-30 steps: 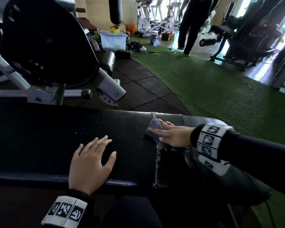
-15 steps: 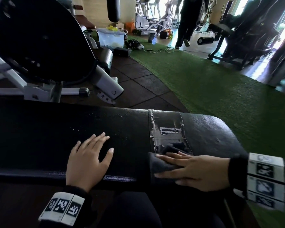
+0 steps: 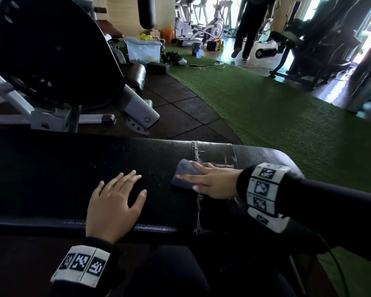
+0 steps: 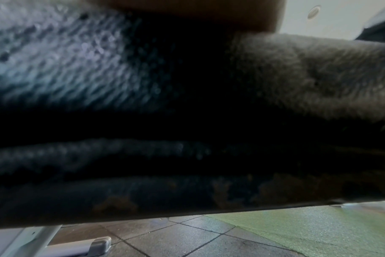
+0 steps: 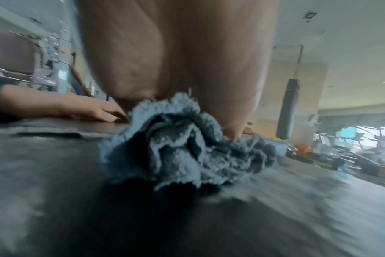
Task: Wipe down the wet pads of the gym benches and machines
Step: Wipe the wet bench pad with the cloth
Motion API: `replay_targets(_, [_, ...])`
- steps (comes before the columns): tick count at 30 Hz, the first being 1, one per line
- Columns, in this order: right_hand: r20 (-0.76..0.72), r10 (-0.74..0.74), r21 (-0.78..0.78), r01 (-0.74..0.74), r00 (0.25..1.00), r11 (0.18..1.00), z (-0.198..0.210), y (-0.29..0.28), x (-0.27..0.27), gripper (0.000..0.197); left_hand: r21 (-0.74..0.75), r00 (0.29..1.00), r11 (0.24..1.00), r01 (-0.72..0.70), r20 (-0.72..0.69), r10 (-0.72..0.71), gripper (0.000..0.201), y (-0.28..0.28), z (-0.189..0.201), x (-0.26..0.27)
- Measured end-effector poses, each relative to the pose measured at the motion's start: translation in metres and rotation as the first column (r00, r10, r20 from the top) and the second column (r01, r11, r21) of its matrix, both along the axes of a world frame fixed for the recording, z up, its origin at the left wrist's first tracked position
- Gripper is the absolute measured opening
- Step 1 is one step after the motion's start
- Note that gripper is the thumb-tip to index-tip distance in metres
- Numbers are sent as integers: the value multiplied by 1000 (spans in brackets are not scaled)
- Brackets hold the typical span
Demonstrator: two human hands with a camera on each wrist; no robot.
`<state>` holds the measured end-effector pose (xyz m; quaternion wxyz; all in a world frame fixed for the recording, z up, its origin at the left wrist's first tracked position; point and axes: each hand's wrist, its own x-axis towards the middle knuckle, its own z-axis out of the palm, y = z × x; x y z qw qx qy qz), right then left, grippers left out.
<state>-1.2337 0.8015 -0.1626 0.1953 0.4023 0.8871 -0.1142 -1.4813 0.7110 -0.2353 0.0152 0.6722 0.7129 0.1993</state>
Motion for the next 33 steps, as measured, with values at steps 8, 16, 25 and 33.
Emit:
replay_targets(8, [-130,355,70,-349,926,935,-4,-73,31,48,8,1000,1000,-1,-1,1,61,1,-3,-1])
replay_targets(16, [-49,33,66,-30,998,997,1,-28,98,49,18,1000,1000,-10,-6,10,60,1,-3,0])
replay_targets(25, [-23,15,7,-15,1000,1000,5,-4,-7,50,48,999,999,-20,26,19,58,1,-2,0])
replay_targets(33, [-123,209,45,-204,970,978,-8,-76,-16,52,105,995,994,-27,99,17,60,-1,-6,1])
